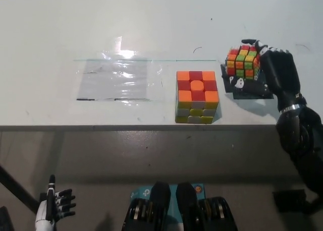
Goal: The robot uses its right hand to pick up the small cube kept on the middle on the desk and place it on the bigger cube kept next to it
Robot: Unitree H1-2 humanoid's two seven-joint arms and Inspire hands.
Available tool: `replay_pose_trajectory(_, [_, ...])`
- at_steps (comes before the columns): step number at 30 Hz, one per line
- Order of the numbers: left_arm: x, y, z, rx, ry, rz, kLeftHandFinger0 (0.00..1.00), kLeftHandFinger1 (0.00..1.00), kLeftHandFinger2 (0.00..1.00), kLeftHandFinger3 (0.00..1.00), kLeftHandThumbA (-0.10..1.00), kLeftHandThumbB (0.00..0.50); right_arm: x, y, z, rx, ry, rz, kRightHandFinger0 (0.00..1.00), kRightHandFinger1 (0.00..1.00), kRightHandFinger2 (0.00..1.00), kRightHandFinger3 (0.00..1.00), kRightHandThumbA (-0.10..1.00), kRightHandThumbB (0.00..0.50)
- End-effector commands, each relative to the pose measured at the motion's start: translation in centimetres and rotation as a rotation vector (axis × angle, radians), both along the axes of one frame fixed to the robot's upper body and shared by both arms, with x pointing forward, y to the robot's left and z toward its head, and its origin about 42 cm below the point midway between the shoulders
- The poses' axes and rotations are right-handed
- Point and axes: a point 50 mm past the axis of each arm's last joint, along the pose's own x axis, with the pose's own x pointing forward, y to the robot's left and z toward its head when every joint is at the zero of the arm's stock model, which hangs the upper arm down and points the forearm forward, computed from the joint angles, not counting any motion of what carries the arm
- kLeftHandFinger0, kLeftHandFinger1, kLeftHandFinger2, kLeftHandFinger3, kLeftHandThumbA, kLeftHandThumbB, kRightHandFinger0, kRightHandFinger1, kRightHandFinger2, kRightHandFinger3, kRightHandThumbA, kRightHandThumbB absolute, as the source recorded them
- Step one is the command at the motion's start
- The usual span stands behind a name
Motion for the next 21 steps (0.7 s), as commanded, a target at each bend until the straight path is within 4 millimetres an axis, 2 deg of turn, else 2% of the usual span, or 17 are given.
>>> replay_pose_trajectory(1, [0.2,0.6,0.6,0.035,-0.030,0.017,0.56,0.60,0.63,0.65,1.00,0.319,1.0,0.3,5.5,-0.011,-0.132,0.039,0.00,0.15,0.44,0.37,-0.10,0.131])
replay_pose_trajectory(2, [0.2,0.6,0.6,0.038,-0.033,0.020,0.53,0.58,0.62,0.63,1.00,0.318,0.9,0.3,5.9,-0.008,-0.143,0.045,0.00,0.14,0.44,0.37,-0.10,0.134])
replay_pose_trajectory(3, [0.0,0.6,0.5,0.032,-0.030,0.016,0.56,0.61,0.64,0.63,1.00,0.310,0.8,0.4,6.4,-0.003,-0.152,0.054,0.00,0.14,0.44,0.37,-0.10,0.138])
replay_pose_trajectory(7, [0.0,0.7,0.5,0.027,-0.032,0.019,0.59,0.62,0.65,0.65,1.00,0.303,0.0,1.1,7.5,0.015,-0.170,0.073,0.00,0.14,0.44,0.35,-0.10,0.154])
replay_pose_trajectory(9, [0.0,0.7,0.4,0.034,-0.028,0.021,0.59,0.61,0.64,0.65,1.00,0.319,-0.7,1.6,7.6,0.034,-0.185,0.084,0.00,0.13,0.42,0.32,-0.10,0.178])
replay_pose_trajectory(10, [-0.1,0.7,0.4,0.033,-0.029,0.020,0.58,0.61,0.64,0.65,1.00,0.329,-1.3,2.0,7.8,0.041,-0.182,0.095,0.00,0.11,0.41,0.31,-0.10,0.172])
replay_pose_trajectory(12, [-0.2,0.7,0.2,0.031,-0.023,0.022,0.57,0.60,0.63,0.64,1.00,0.330,-1.7,2.4,7.6,0.048,-0.181,0.100,0.00,0.11,0.40,0.31,-0.10,0.186])
replay_pose_trajectory(15, [-0.3,0.7,0.1,0.024,-0.017,0.026,0.58,0.61,0.62,0.63,1.00,0.302,-2.9,3.6,7.5,0.066,-0.172,0.139,0.00,0.09,0.41,0.32,-0.10,0.200])
replay_pose_trajectory(17, [-0.3,0.7,0.2,0.020,-0.014,0.031,0.58,0.61,0.62,0.63,1.00,0.309,-3.8,4.7,7.5,0.064,-0.156,0.168,0.00,0.10,0.42,0.32,-0.10,0.191])
replay_pose_trajectory(19, [-0.3,0.7,0.2,0.023,-0.007,0.029,0.59,0.62,0.63,0.65,1.00,0.310,-4.2,5.2,7.4,0.062,-0.158,0.178,0.00,0.12,0.47,0.34,-0.10,0.208])
replay_pose_trajectory(21, [-0.3,0.7,0.1,0.024,-0.011,0.028,0.59,0.62,0.63,0.64,1.00,0.316,-4.6,6.0,6.9,0.070,-0.152,0.191,0.00,0.08,0.44,0.33,-0.10,0.224])
